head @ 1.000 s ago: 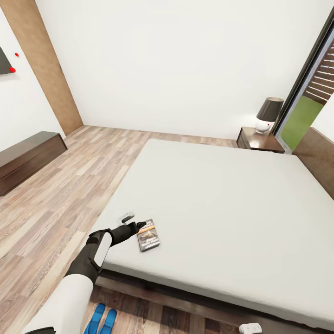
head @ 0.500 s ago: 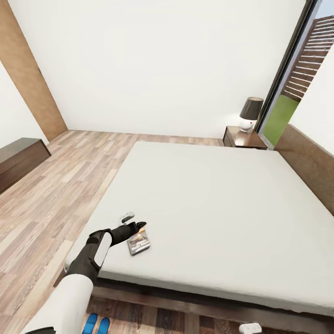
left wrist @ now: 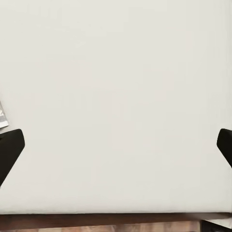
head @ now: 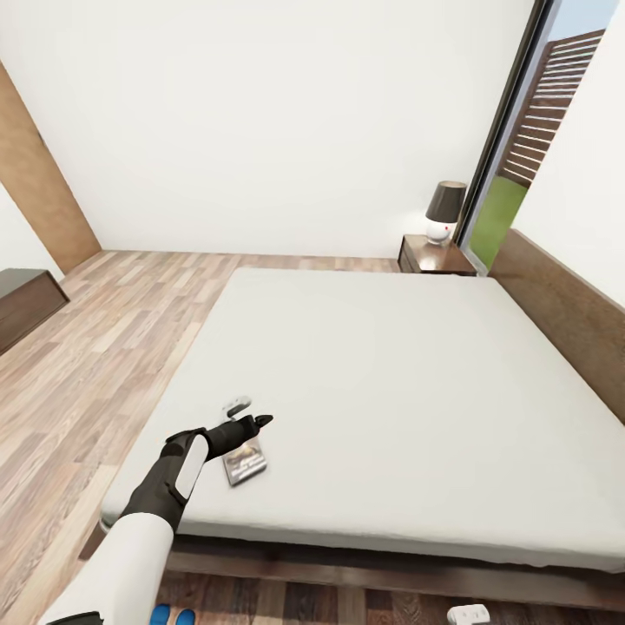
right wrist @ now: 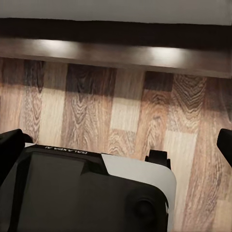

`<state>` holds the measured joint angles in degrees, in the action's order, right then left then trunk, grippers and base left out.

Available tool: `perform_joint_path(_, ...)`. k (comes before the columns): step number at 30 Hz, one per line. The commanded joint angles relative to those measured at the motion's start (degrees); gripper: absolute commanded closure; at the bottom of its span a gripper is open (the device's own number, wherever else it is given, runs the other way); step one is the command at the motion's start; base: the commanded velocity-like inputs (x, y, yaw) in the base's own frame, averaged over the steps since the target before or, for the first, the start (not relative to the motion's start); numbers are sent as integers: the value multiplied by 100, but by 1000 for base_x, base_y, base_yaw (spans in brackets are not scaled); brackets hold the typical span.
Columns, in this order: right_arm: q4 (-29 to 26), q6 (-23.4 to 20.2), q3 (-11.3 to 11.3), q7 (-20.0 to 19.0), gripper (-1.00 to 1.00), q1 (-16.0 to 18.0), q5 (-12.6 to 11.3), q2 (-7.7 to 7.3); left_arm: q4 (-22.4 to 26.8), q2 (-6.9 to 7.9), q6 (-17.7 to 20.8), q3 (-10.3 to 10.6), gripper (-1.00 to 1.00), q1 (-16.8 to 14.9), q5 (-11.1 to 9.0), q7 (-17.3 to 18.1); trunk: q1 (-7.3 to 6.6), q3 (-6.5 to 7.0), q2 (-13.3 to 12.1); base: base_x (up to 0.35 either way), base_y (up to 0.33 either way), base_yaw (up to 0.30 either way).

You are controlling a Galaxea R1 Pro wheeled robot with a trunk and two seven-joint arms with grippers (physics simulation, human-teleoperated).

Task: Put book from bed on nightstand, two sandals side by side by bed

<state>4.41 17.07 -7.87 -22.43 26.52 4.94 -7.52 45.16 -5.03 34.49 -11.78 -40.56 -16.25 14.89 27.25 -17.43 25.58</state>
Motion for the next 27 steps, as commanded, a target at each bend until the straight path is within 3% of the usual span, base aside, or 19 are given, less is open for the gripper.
perform_joint_path(1,25,42,-48,-8,-100,11,51,-4,4,-8,49,-35,-100,-5,-17,18,5,-10,10,185,0,-4)
perform_joint_path(27,25,42,-48,-7,-100,11,52,-4,4,-7,49,-35,-100,-5,-18,20,5,-10,10,135,0,0)
